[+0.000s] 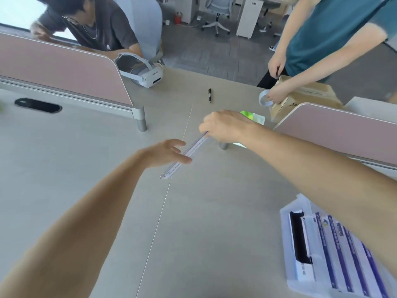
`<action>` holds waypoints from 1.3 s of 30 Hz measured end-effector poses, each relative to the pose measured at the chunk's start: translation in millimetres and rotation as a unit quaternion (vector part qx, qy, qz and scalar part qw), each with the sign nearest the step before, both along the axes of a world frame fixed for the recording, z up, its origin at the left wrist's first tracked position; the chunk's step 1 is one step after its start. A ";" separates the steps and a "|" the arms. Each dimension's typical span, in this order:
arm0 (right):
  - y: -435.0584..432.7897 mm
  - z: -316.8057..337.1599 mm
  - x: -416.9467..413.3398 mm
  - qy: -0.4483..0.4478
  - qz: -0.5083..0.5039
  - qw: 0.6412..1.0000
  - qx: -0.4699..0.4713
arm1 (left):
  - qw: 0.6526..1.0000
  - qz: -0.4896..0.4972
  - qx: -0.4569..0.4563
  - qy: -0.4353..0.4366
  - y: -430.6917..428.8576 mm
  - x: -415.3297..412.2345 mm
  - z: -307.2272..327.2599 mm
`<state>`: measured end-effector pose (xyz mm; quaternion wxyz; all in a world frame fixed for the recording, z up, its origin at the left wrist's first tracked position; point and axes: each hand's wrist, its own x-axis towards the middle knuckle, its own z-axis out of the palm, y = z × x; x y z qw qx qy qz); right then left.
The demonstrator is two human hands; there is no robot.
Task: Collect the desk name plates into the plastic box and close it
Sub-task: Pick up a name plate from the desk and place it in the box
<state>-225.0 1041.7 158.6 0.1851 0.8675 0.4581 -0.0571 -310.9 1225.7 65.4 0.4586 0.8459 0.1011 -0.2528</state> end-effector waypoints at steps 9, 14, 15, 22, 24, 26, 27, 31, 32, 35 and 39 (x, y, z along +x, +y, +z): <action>-116.0 18.9 -41.0 0.001 0.184 0.976 0.115 | 0.972 0.092 -0.211 0.044 -130.1 -105.6 -35.4; -169.7 29.8 -46.3 0.137 0.041 0.951 0.274 | 0.953 0.188 -0.236 -0.036 -210.9 -139.2 -18.2; -178.9 30.1 -48.4 0.183 -0.007 0.930 0.320 | 0.947 0.203 -0.246 -0.044 -223.3 -144.9 -13.7; -213.2 8.7 -84.3 0.462 -0.186 0.762 0.414 | 0.940 0.172 -0.292 -0.032 -274.0 -165.4 4.3; -218.2 6.0 -99.1 0.471 -0.225 0.709 0.474 | 0.927 0.167 -0.335 -0.004 -285.8 -168.4 6.1; -226.8 5.1 -109.5 0.442 -0.248 0.696 0.509 | 0.929 0.144 -0.342 0.019 -299.0 -173.0 9.5; -232.5 6.2 -114.7 0.419 -0.250 0.701 0.520 | 0.934 0.127 -0.332 0.031 -304.6 -176.1 12.1; -266.7 16.8 -140.0 0.320 -0.226 0.755 0.526 | 0.929 0.094 -0.350 0.072 -326.7 -191.3 13.9; -276.9 21.8 -148.1 0.301 -0.223 0.764 0.526 | 0.914 0.097 -0.387 0.071 -334.0 -194.1 14.4; -310.3 37.6 -169.0 0.252 -0.237 0.780 0.522 | 0.903 0.061 -0.424 0.037 -362.3 -197.6 18.6; -367.4 53.8 -186.2 0.203 -0.273 0.793 0.506 | 0.906 0.011 -0.422 0.046 -410.0 -193.8 25.3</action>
